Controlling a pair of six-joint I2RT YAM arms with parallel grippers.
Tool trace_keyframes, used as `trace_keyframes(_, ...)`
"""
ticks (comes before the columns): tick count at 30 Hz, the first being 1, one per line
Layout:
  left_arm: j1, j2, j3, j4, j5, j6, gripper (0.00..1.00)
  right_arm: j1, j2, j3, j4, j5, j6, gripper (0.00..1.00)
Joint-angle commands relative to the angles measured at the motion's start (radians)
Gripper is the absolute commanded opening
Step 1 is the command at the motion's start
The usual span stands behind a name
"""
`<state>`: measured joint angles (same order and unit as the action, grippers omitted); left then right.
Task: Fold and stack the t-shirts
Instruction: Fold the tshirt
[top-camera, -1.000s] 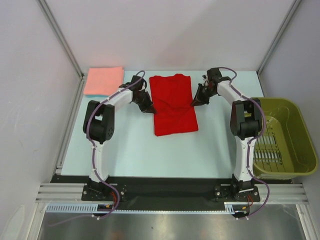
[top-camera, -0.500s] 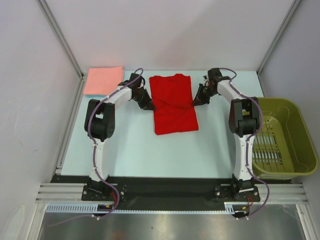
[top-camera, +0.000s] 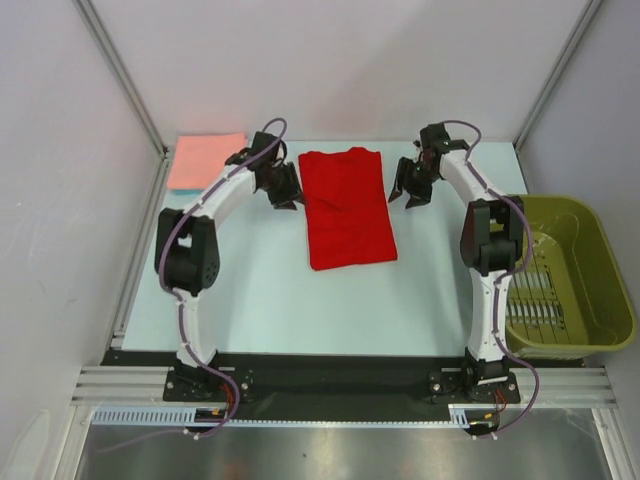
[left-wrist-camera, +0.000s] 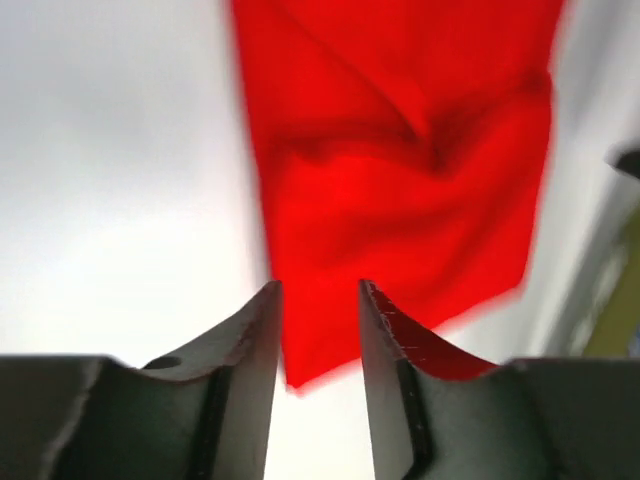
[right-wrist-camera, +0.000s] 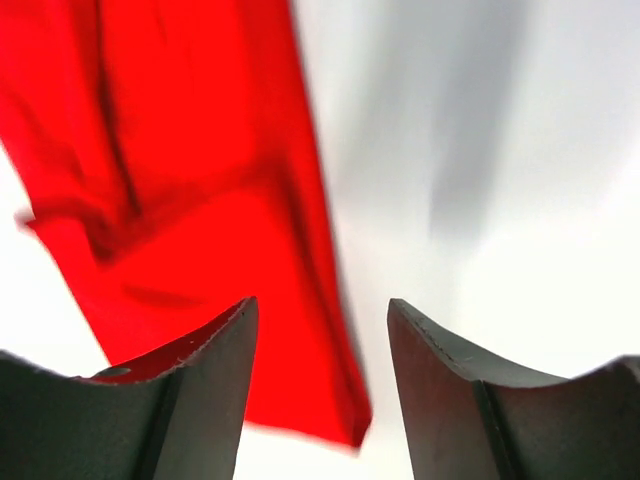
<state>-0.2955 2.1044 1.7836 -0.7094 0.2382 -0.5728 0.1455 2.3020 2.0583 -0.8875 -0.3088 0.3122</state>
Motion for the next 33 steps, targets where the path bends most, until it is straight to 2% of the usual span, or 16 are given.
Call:
trace_keyframes(1, -0.094, -0.171, -0.165, 0.106, 0.166, 0.073, 0.4, 0.068, -0.191, -0.16, -0.018, -0.03, -0.041, 0.59)
trace_keyframes(2, -0.135, -0.197, -0.253, 0.131, 0.188, 0.047, 0.29, 0.101, -0.263, -0.279, 0.049, -0.065, -0.012, 0.57)
trace_keyframes(3, -0.154, -0.205, -0.292, 0.155, 0.209, 0.033, 0.23, 0.115, -0.292, -0.327, 0.083, -0.099, -0.002, 0.55)
trace_keyframes(7, -0.217, -0.225, -0.469, 0.333, 0.272, -0.065, 0.15, 0.186, -0.337, -0.473, 0.175, -0.249, 0.054, 0.4)
trace_keyframes(8, -0.223, -0.224, -0.49, 0.356, 0.286, -0.079, 0.14, 0.212, -0.325, -0.509, 0.191, -0.275, 0.065, 0.22)
trace_keyframes(11, -0.226, -0.179, -0.509, 0.369, 0.279, -0.081, 0.13, 0.252, -0.28, -0.507, 0.2, -0.322, 0.08, 0.0)
trace_keyframes(13, -0.218, -0.152, -0.48, 0.328, 0.259, -0.056, 0.12, 0.282, -0.227, -0.478, 0.193, -0.328, 0.076, 0.0)
trace_keyframes(17, -0.206, -0.173, -0.487, 0.352, 0.242, -0.061, 0.07, 0.29, -0.138, -0.428, 0.171, -0.378, 0.07, 0.0)
trace_keyframes(22, -0.2, -0.219, -0.504, 0.389, 0.299, -0.087, 0.07, 0.269, -0.101, -0.402, 0.147, -0.403, 0.053, 0.0)
trace_keyframes(27, -0.166, -0.143, -0.487, 0.375, 0.319, -0.124, 0.07, 0.253, -0.056, -0.389, 0.127, -0.431, 0.042, 0.0)
trace_keyframes(33, -0.126, -0.072, -0.518, 0.332, 0.309, -0.09, 0.04, 0.212, -0.055, -0.415, 0.11, -0.446, 0.004, 0.0)
